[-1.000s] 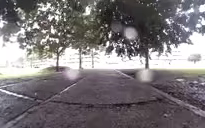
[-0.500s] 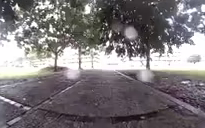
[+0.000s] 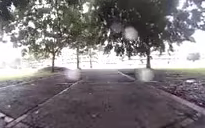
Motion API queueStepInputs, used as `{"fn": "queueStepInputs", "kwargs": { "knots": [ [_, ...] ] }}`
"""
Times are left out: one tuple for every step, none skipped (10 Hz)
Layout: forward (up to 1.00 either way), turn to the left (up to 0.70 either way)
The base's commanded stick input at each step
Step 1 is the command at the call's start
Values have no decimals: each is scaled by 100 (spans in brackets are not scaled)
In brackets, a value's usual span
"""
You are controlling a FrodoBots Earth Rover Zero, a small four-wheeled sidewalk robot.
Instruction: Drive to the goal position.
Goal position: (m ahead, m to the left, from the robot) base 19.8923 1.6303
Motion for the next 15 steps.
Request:
{"fn": "queueStepInputs", "kwargs": {
  "knots": [
    [70, 0],
    [70, 0],
    [70, 0],
    [70, 0],
    [70, 0],
    [70, 0],
    [70, 0],
    [70, 0],
    [70, 0],
    [70, 0],
    [70, 0],
    [70, 0],
    [70, 0],
    [70, 0],
    [70, 0]
  ]
}}
